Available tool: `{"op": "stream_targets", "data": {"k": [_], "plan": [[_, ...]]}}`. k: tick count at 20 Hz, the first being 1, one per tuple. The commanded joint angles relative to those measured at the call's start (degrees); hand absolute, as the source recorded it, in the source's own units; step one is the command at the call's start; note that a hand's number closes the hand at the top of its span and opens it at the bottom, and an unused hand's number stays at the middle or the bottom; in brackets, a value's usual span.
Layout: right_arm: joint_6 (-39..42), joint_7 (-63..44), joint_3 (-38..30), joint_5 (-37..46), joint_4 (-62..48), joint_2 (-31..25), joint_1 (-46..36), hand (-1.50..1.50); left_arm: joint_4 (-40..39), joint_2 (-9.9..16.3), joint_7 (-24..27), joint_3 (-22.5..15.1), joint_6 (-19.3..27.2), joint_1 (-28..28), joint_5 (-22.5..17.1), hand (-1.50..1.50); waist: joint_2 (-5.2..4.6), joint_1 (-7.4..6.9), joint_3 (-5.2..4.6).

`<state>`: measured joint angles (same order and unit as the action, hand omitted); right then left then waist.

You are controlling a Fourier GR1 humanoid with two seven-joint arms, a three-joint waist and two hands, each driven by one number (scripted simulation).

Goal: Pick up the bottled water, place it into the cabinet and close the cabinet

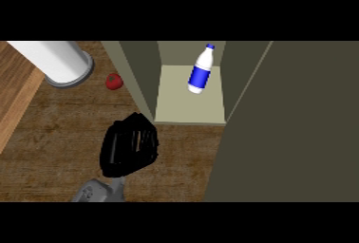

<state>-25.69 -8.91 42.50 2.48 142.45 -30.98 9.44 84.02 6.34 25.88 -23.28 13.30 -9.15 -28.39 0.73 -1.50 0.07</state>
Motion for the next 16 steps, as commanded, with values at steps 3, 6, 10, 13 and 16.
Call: {"op": "stream_targets", "data": {"k": [3,6,10,13,16], "plan": [[6.23,-3.73,7.53,-0.67,3.77,-1.35,-3.0,1.5,14.45,4.71,-0.42,-2.53,0.01,14.31,-0.3,1.5,-0.17,-0.37,-0.11],[7.32,-7.5,11.25,0.2,6.52,-0.21,-5.75,1.5,19.8,7.83,-2.22,-1.42,0.53,16.87,-0.42,1.5,-0.12,-0.08,-0.19],[6.99,-14.24,10.12,-1.23,7.07,3.56,-11.32,1.5,26.77,9.64,1.17,-5.19,-0.03,26.8,1.51,1.5,-0.18,-0.9,-0.3],[6.35,-15.0,10.95,1.08,3.79,6.52,-13.49,1.5,33.19,14.04,1.25,-2.56,-2.21,33.3,-0.95,1.5,-0.25,-0.23,-0.21],[4.6,-19.57,11.76,2.56,4.13,9.93,-16.58,1.5,33.55,16.37,4.84,0.75,-5.58,37.99,-3.07,1.5,-0.09,-0.25,-0.33]]}}
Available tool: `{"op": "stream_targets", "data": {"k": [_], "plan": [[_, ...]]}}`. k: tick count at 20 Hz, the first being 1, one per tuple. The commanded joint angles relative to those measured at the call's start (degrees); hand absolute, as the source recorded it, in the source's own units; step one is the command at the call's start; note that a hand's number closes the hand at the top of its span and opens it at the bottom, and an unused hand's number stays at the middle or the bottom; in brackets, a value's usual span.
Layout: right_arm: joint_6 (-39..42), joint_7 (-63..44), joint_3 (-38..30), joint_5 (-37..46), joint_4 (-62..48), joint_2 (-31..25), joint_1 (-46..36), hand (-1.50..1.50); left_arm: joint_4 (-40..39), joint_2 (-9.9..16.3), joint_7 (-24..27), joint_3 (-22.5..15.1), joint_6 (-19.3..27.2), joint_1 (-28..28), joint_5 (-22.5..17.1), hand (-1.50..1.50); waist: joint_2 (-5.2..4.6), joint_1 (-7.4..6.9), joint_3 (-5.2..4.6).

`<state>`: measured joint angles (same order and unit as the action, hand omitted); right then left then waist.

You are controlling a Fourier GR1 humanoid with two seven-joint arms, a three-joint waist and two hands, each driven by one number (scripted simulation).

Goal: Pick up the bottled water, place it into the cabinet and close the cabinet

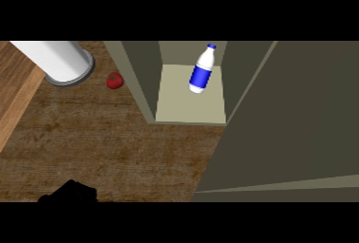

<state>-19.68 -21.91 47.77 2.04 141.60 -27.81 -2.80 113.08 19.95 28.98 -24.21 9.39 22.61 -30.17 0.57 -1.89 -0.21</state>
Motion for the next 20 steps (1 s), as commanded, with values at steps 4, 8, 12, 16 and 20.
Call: {"op": "stream_targets", "data": {"k": [4,8,12,16,20], "plan": [[-2.2,-11.19,3.95,4.59,0.38,13.08,-12.95,1.5,7.44,6.08,4.13,3.8,-5.55,11.71,-2.39,1.5,0.02,-0.06,-0.05],[-3.75,-18.67,-1.07,6.45,-8.21,22.78,-23.33,1.5,9.31,7.49,7.79,6.19,-8.98,18.48,-3.88,1.5,-0.09,-0.31,-0.04],[-1.54,-18.6,-10.66,0.79,-15.77,27.45,-29.16,1.5,9.3,10.65,6.4,13.88,-12.9,19.73,-9.89,1.5,-0.57,0.23,0.13],[-3.73,-15.31,-14.85,-2.16,-25.96,27.67,-37.1,1.5,15.37,11.07,5.6,13.92,-12.95,24.94,-9.62,1.5,-0.6,-0.07,0.19],[1.74,-10.67,-21.93,-7.74,-33.46,27.75,-39.71,1.5,5.88,10.73,11.8,17.77,-22.24,26.86,-10.97,1.5,-0.62,-0.09,0.16]]}}
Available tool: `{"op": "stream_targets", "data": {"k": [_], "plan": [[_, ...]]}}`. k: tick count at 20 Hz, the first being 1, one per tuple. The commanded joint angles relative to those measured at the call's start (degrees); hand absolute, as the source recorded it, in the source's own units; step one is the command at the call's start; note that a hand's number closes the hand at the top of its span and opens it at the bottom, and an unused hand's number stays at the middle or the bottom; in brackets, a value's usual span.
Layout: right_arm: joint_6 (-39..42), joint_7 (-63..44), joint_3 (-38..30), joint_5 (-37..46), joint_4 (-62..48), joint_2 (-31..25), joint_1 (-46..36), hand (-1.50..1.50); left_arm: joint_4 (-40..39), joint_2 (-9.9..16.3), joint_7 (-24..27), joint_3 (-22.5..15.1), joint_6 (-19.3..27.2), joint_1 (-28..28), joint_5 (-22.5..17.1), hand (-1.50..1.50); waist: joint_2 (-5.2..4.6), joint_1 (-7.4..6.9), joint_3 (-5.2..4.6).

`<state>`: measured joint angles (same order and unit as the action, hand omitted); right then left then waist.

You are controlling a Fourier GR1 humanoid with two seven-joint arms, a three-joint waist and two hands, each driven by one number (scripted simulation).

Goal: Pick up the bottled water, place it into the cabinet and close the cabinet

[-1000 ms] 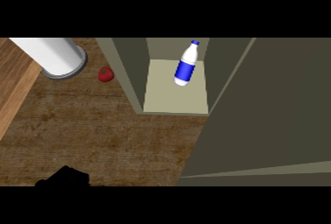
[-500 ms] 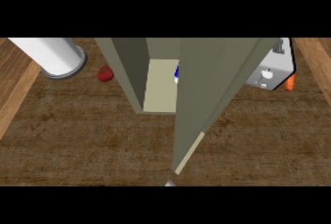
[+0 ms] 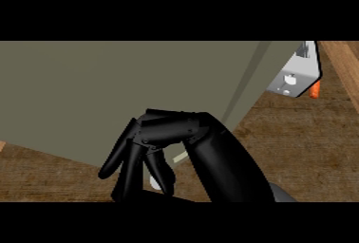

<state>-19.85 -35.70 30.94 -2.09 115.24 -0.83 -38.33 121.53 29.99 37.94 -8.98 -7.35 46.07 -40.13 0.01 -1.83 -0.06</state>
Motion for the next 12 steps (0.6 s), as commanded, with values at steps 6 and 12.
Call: {"op": "stream_targets", "data": {"k": [6,12], "plan": [[6.79,8.0,-11.75,-6.04,-19.54,0.56,-8.8,1.5,-3.26,-0.59,2.27,3.92,-7.06,4.42,-0.66,1.5,-0.09,0.42,0.04],[12.01,14.98,-15.57,-8.1,-33.28,0.8,-11.47,1.5,-3.16,-0.55,1.56,7.74,-10.36,5.32,-3.42,1.5,-0.16,0.45,0.05]]}}
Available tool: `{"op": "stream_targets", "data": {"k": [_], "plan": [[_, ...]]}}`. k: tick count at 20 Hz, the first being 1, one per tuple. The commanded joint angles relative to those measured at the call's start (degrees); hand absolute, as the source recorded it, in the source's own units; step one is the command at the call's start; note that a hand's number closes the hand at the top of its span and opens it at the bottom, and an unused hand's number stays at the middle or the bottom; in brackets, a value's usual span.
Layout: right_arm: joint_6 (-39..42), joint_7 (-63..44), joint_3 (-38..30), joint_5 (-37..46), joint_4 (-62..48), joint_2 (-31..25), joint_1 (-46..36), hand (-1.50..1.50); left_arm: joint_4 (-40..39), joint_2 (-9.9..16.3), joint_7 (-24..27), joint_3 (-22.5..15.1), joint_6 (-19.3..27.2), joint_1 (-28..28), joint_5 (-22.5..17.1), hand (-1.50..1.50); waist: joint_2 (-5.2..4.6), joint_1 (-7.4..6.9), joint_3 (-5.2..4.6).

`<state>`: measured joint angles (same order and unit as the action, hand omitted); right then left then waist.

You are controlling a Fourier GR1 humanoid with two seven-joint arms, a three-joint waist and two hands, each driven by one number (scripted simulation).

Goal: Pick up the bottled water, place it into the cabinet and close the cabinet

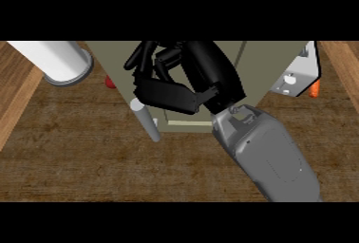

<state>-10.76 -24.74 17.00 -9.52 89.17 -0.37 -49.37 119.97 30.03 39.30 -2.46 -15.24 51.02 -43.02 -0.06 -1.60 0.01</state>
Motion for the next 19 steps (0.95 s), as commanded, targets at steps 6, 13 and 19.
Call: {"op": "stream_targets", "data": {"k": [6,13,19], "plan": [[4.72,9.86,-6.5,0.45,-20.76,-0.45,-6.14,1.5,-1.24,-0.87,-2.49,1.19,-1.45,-2.32,-0.51,1.5,-0.38,-0.13,-0.04],[4.16,14.61,-7.17,-0.23,-28.09,-2.83,-6.85,1.5,2.12,1.45,-4.43,3.52,-2.15,-2.81,-2.86,1.5,-1.06,-1.39,-0.02],[4.62,15.42,-7.57,-1.32,-30.24,-2.28,-8.49,1.5,0.62,1.49,-5.55,4.19,-1.81,-4.12,-3.83,1.5,-0.95,-1.03,-0.06]]}}
